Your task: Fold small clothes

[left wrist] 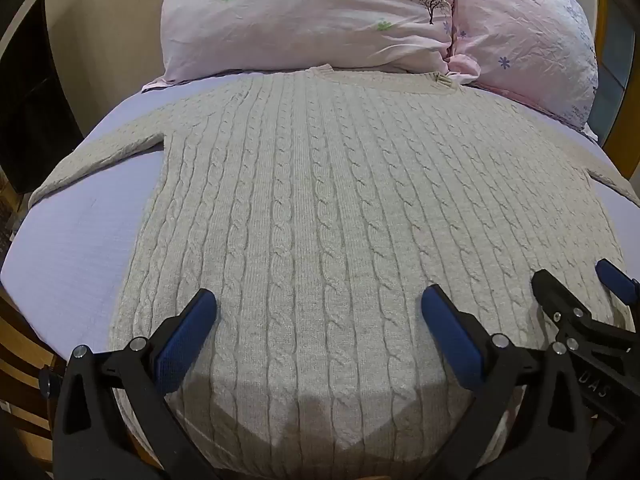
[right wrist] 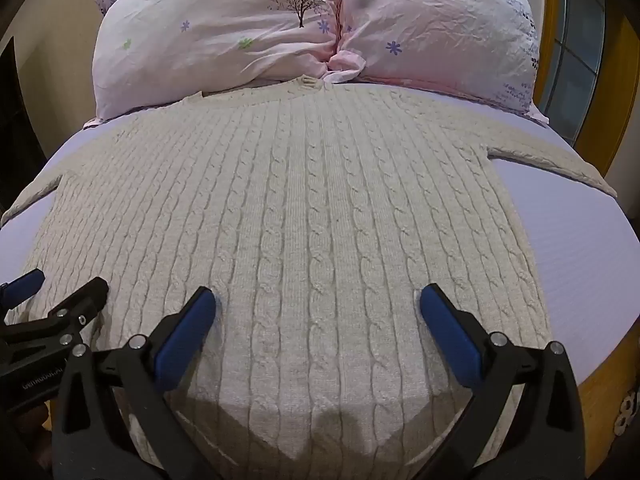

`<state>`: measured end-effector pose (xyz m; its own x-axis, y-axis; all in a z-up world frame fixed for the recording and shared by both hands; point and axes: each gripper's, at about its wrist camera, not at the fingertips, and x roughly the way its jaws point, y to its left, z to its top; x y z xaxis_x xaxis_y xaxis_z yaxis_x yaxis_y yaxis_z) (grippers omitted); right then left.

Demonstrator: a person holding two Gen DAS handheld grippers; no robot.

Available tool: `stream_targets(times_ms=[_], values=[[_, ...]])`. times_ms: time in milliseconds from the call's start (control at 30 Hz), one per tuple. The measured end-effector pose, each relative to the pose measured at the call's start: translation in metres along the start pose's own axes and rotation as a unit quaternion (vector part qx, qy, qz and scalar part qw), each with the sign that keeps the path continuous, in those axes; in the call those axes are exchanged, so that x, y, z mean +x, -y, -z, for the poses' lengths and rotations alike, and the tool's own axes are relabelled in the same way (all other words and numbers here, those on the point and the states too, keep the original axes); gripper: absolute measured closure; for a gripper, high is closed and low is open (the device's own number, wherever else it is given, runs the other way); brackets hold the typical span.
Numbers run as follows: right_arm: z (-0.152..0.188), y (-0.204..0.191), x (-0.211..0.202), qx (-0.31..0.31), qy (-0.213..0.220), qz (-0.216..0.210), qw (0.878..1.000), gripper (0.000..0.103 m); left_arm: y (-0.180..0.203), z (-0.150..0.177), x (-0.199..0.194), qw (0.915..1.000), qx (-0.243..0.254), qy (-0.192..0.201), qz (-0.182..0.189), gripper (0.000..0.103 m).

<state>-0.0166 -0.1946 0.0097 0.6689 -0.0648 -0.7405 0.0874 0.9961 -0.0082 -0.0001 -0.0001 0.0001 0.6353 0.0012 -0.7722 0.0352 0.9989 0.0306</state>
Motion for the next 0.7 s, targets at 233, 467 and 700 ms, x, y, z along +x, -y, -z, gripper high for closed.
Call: stream_targets(times_ms=[233,467,700], values=[[-0.0008,0.0,0.0004,-0.001,0.001,0.0,1.0,0.002,-0.0001,-0.0001,-0.0001,1.0,0.0,-0.001,0.0,0.001],[-0.001,0.0001,-0.0009,0.0,0.004,0.0,1.0,0.002,0.0,0.0,0.0,1.0,0.0,0.001,0.0,0.001],[-0.0024,-0.0004,-0.0017,0.0,0.004,0.0,1.0,0.002,-0.0001,0.0,0.0,1.0,0.001,0.002,0.0,0.001]])
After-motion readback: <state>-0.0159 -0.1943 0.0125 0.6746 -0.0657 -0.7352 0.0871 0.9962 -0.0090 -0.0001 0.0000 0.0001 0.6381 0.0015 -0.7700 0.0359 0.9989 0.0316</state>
